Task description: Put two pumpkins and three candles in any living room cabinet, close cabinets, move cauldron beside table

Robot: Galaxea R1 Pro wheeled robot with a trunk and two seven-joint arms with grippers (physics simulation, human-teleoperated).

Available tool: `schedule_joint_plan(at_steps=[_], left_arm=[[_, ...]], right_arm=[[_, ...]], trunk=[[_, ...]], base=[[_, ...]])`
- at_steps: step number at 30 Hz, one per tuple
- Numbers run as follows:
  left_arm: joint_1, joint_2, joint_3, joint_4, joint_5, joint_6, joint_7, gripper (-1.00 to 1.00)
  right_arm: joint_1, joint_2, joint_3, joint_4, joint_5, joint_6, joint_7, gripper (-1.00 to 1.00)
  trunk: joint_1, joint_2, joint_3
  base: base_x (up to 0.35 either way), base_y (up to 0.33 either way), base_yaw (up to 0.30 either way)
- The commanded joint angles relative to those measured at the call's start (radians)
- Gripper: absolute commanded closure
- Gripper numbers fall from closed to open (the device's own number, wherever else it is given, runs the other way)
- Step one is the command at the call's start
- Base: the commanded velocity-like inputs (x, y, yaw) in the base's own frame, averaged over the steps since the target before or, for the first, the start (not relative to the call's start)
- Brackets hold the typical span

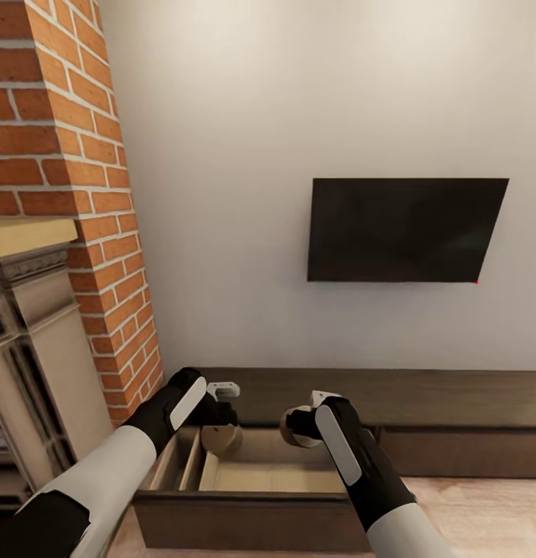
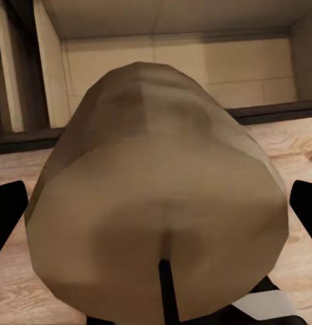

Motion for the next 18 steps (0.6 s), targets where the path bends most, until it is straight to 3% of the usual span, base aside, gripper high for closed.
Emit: schedule_joint_plan(at_steps=[1, 9, 18], left_arm=[[-0.001, 0.0, -0.004, -0.001, 0.011, 0.001, 0.012, 1.0], [-0.001, 0.0, -0.004, 0.0, 0.011, -0.001, 0.013, 1.0], [-0.001, -0.001, -0.004, 0.003, 0.011, -0.001, 0.011, 1.0]], right_arm=[[-0.001, 0.0, 0.001, -0.001, -0.011, 0.001, -0.01, 1.0], [-0.002, 0.003, 0.003, 0.002, -0.01, 0.011, -0.01, 1.0], [-0.004, 0.005, 0.006, 0.007, -0.01, 0.118, -0.013, 1.0]], trunk=[[0.0, -0.001, -0.001], [0.0, -0.001, -0.001], [0.0, -0.001, -0.001]], base=[[0.173, 0.037, 0.0], [0.088, 0.011, 0.0], [0.042, 0.001, 0.0]])
